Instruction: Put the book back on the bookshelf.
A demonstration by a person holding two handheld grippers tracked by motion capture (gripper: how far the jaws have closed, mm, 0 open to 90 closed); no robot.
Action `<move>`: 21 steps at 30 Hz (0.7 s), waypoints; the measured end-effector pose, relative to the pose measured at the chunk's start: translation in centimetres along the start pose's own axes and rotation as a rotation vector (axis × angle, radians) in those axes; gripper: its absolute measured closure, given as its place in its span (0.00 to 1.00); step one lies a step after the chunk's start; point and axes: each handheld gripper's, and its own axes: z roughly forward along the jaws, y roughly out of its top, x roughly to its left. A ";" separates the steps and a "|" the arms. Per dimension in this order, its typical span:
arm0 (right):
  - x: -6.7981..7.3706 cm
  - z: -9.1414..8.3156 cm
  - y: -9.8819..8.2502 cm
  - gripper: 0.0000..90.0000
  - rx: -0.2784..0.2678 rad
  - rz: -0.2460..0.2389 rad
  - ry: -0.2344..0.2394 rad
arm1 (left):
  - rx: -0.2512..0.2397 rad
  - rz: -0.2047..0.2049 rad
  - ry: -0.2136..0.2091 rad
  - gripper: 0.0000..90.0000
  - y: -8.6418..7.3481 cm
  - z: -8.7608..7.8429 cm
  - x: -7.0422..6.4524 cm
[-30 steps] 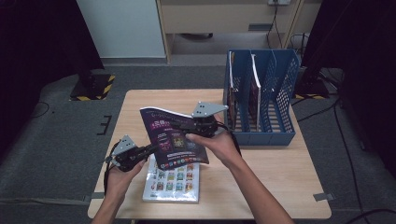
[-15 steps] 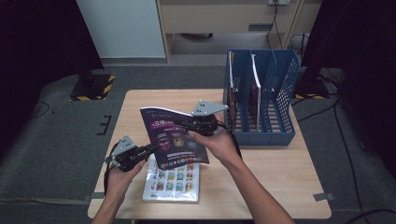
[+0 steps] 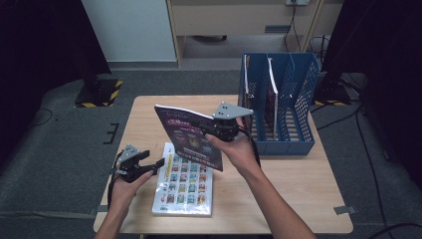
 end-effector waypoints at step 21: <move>-1.2 -2.0 0.3 0.93 -0.045 0.039 -0.057 | 0.137 -0.052 0.154 0.08 -1.7 0.8 2.4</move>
